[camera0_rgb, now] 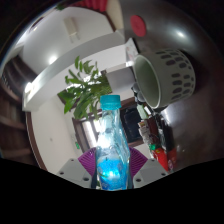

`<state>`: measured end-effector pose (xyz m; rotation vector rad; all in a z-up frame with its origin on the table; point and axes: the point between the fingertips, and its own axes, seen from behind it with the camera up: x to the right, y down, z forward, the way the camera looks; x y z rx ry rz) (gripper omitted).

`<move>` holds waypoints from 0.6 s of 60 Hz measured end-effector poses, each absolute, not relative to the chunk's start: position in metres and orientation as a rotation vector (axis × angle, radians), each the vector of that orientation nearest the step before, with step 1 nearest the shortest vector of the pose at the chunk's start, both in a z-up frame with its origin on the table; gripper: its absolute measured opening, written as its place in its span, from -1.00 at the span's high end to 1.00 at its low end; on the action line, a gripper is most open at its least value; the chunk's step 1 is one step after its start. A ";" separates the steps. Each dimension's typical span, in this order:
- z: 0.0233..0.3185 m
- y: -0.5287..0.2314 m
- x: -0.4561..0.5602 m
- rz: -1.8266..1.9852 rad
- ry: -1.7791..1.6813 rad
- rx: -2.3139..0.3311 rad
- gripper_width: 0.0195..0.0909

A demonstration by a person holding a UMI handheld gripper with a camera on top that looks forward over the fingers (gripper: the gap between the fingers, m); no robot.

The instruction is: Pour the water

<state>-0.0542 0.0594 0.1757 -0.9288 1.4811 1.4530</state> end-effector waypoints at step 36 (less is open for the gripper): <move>0.159 0.039 -0.045 1.447 1.515 -1.024 0.37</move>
